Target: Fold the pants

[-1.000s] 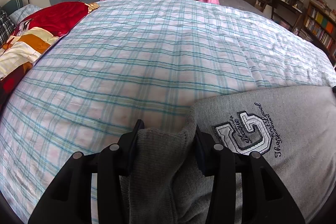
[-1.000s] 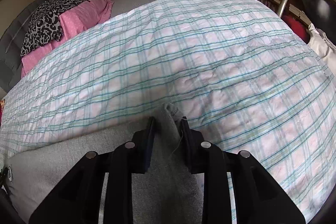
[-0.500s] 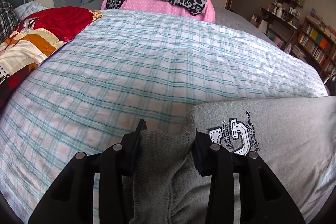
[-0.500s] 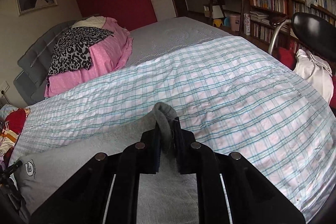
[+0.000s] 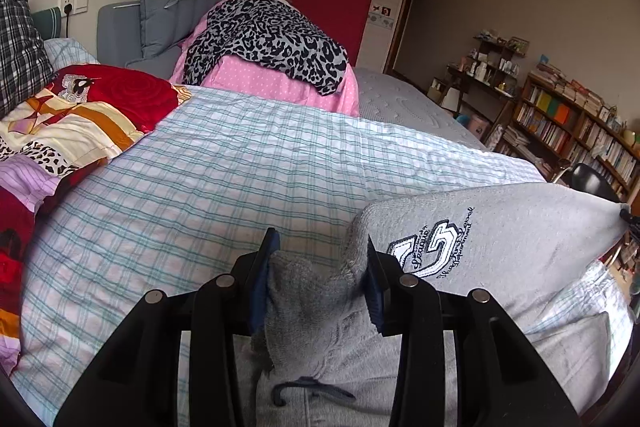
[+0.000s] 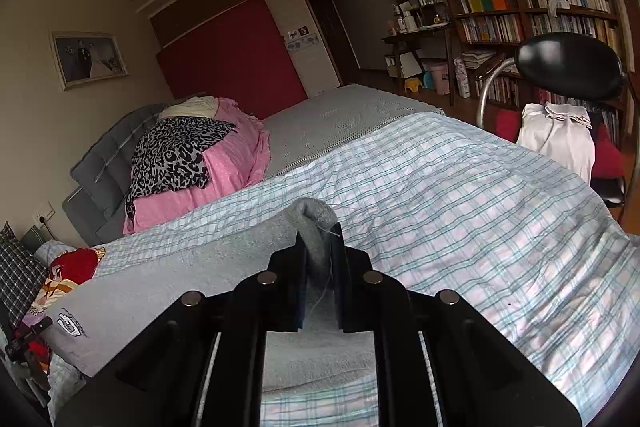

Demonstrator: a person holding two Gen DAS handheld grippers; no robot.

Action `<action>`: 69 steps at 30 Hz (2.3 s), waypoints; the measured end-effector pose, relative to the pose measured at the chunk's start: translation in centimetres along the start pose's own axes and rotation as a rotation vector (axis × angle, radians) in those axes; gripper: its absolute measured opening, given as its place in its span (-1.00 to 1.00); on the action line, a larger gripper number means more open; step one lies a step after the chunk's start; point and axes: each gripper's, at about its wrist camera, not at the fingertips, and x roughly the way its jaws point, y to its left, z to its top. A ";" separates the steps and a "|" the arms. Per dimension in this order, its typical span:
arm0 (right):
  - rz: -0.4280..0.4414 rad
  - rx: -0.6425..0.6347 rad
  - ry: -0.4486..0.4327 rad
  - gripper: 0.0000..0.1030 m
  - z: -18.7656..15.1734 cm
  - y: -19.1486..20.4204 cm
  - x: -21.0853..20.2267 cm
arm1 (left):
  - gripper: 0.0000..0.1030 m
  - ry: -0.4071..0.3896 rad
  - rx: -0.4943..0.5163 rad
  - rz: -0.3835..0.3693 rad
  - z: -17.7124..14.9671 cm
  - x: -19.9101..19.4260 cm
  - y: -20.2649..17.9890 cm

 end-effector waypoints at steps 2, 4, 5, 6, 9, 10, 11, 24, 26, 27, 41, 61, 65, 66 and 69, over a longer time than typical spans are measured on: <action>0.001 0.030 -0.016 -0.80 -0.8 -0.7 -2.3 | -0.24 -0.015 0.003 -0.016 -0.8 -1.7 0.1; 0.007 0.043 -0.032 -0.80 -2.0 -1.0 -4.7 | -0.25 -0.028 0.005 -0.035 -1.9 -3.4 0.3; 0.010 0.045 -0.043 -0.80 -2.6 -1.1 -5.9 | -0.25 -0.034 0.005 -0.045 -2.4 -4.0 0.3; 0.015 0.050 -0.054 -0.80 -3.3 -1.2 -7.1 | -0.25 -0.039 0.005 -0.056 -2.9 -4.7 0.5; 0.038 0.081 -0.086 -0.80 -5.8 -1.7 -10.9 | -0.25 -0.053 0.007 -0.080 -4.6 -6.5 0.6; 0.044 0.090 -0.097 -0.80 -6.7 -1.9 -12.1 | -0.25 -0.058 0.010 -0.087 -5.2 -7.1 0.6; 0.045 0.090 -0.108 -0.80 -7.6 -1.8 -13.3 | -0.25 -0.062 0.015 -0.090 -5.8 -7.7 0.5; -0.013 0.089 -0.160 -0.80 -18.3 -3.3 -23.2 | -0.26 -0.130 0.046 -0.129 -13.5 -14.2 1.3; -0.004 0.116 -0.147 -0.80 -19.9 -4.4 -23.7 | -0.26 -0.127 0.074 -0.124 -14.6 -14.6 1.2; 0.004 0.128 -0.141 -0.80 -20.7 -5.0 -23.7 | -0.26 -0.124 0.093 -0.117 -15.2 -14.7 1.0; 0.039 0.094 -0.059 -0.69 -25.3 -7.6 -25.4 | -0.20 -0.052 0.292 -0.020 -20.7 -14.5 0.2; 0.318 0.331 0.059 0.06 -28.6 -9.7 -24.8 | 0.08 0.011 0.208 0.039 -22.6 -14.1 2.6; 0.327 0.321 0.105 0.07 -29.0 -8.4 -23.5 | 0.09 0.013 0.157 0.002 -23.0 -15.0 3.6; 0.323 0.318 0.113 0.07 -29.1 -8.0 -23.3 | 0.09 0.012 0.140 -0.019 -23.1 -15.3 3.9; 0.301 0.297 0.132 0.07 -29.2 -7.0 -22.6 | 0.24 -0.006 0.078 -0.075 -23.2 -16.5 4.8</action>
